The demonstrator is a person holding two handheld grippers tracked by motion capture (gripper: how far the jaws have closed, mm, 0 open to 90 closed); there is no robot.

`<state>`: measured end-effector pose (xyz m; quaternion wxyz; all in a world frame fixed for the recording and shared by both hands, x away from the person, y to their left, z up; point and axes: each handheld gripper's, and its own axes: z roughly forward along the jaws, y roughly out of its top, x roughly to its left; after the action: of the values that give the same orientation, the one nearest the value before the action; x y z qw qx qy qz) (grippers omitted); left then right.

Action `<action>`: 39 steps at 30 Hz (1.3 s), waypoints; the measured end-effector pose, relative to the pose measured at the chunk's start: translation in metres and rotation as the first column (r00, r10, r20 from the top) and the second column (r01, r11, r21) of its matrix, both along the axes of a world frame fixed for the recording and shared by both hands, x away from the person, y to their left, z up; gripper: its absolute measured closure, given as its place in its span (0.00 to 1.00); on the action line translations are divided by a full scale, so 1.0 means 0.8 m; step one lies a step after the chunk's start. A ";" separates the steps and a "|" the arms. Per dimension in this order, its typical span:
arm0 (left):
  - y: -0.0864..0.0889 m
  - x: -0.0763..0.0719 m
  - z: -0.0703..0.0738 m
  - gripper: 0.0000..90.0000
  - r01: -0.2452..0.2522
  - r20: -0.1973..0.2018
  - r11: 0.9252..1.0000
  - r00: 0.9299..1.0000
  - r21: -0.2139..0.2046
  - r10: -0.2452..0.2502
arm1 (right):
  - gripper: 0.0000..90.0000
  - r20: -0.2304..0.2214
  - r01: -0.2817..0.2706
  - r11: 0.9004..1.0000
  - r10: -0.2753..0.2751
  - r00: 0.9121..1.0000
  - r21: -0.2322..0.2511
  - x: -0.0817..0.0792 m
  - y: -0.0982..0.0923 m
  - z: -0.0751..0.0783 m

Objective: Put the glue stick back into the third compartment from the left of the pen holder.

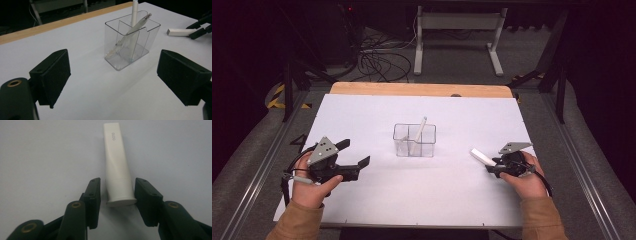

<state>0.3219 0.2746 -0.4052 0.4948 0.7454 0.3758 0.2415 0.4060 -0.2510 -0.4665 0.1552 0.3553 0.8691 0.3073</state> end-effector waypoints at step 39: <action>0.001 -0.001 0.000 0.14 -0.003 -0.005 1.000 1.000 -0.002 0.003 | 0.73 -0.006 0.042 0.987 -0.042 0.999 0.156 -0.014 0.006 0.027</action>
<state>0.3208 0.2755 -0.4052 0.4943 0.7450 0.3784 0.2397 0.3952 -0.2464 -0.4446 0.1320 0.3849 0.8350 0.3703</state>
